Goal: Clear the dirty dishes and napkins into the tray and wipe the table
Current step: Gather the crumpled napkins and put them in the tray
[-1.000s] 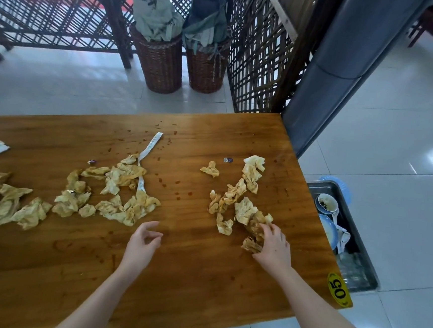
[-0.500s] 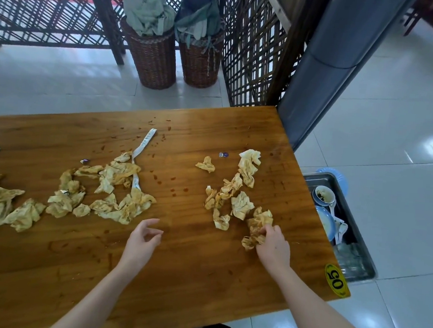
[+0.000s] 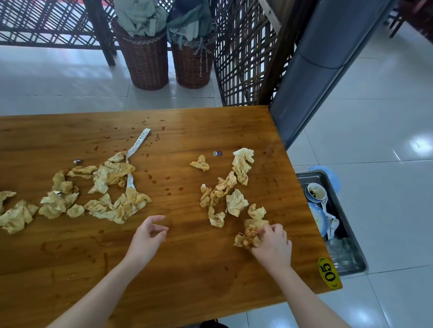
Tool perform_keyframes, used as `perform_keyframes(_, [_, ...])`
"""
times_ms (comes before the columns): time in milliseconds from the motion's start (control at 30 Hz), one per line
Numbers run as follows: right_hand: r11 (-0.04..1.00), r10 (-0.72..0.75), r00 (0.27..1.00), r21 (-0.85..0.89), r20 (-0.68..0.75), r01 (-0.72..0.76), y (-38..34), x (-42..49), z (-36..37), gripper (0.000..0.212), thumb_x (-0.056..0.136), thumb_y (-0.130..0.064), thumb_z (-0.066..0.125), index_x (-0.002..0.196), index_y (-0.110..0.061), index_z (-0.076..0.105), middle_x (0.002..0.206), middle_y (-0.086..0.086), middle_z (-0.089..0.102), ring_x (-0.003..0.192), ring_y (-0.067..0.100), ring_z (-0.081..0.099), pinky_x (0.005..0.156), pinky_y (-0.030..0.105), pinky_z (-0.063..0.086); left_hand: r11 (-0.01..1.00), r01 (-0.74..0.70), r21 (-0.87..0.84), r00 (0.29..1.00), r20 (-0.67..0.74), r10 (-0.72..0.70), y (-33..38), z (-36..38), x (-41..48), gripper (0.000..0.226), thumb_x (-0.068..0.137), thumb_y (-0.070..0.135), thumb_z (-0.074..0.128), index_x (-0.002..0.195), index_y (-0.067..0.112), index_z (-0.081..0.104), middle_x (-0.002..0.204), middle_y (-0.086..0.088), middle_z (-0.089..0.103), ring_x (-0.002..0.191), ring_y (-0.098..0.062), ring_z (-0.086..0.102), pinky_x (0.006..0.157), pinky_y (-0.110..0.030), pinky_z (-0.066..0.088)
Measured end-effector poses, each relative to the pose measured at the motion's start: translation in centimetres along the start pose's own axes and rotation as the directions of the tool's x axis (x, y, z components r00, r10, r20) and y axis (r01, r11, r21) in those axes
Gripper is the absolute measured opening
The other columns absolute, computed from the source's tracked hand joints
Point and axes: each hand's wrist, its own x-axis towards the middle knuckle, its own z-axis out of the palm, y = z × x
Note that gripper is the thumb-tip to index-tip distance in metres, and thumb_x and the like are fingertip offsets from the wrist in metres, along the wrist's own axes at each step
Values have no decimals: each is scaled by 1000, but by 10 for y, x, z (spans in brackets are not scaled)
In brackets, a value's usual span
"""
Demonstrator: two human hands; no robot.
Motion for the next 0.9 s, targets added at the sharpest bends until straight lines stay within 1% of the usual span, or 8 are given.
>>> perform_keyframes(133, [999, -18, 996, -29, 87, 21, -3, 0, 7, 72, 65, -45, 79, 124, -33, 40, 128, -3, 34, 122, 19, 38, 101, 39, 36, 1000, 12, -6, 1000, -9, -12, -1, -3, 0, 34, 95, 7, 56, 125, 21, 51, 100, 1, 66, 94, -20, 64, 77, -30, 48])
perform_keyframes(200, [998, -20, 991, -64, 135, 29, -5, 1, 10, 75, 67, -44, 79, 129, -33, 37, 132, -1, 33, 124, 21, 38, 101, 41, 37, 1000, 19, -4, 1000, -21, -19, -2, -5, 0, 35, 94, 6, 56, 125, 21, 52, 100, 1, 66, 95, -21, 64, 79, -32, 49])
perform_keyframes(267, [997, -6, 987, -75, 158, 19, -6, 1, 12, 71, 73, -38, 75, 131, -32, 36, 133, 1, 32, 123, 21, 39, 100, 39, 38, 1000, 29, -5, 999, -28, -29, -4, -7, 0, 35, 94, 6, 57, 126, 20, 52, 100, 1, 67, 95, -21, 64, 81, -34, 49])
perform_keyframes(367, [999, 2, 988, -48, 151, 5, -6, 1, 14, 66, 80, -22, 69, 136, -29, 36, 133, 1, 33, 119, 20, 43, 97, 36, 40, 999, 32, -6, 999, -29, -32, -7, -10, 1, 35, 94, 6, 57, 126, 20, 52, 100, 1, 67, 94, -21, 64, 77, -32, 48])
perform_keyframes(467, [1000, 7, 990, 13, 144, -9, -4, 0, 12, 56, 83, -12, 64, 133, -23, 41, 132, 3, 36, 113, 19, 48, 92, 34, 47, 999, 31, -9, 999, -34, -31, -8, -11, 1, 35, 94, 6, 57, 125, 20, 53, 99, 1, 67, 93, -21, 64, 73, -30, 48])
perform_keyframes(633, [993, 10, 998, 113, 61, -17, -2, -3, 4, 39, 84, -5, 60, 120, -18, 50, 115, 2, 43, 99, 18, 51, 84, 34, 52, 1000, 17, -6, 1000, -26, -17, -4, -6, 3, 34, 94, 6, 57, 125, 20, 53, 99, 0, 67, 92, -20, 64, 72, -28, 48])
perform_keyframes(800, [985, -24, 999, 171, -44, 32, -1, -3, -10, 38, 77, 0, 63, 111, -17, 54, 106, 0, 46, 94, 19, 54, 81, 38, 52, 1000, -4, 6, 1000, 1, 4, 5, 2, 7, 34, 95, 7, 56, 125, 21, 53, 101, 1, 67, 93, -18, 64, 70, -25, 46])
perform_keyframes(900, [976, -12, 997, 215, -72, 27, 1, 0, -19, 42, 77, -1, 66, 114, -17, 56, 109, 0, 48, 96, 19, 55, 84, 39, 52, 1000, -13, 11, 1000, 18, 12, 10, 8, 9, 34, 95, 7, 56, 126, 21, 53, 101, 1, 67, 93, -19, 63, 73, -26, 46])
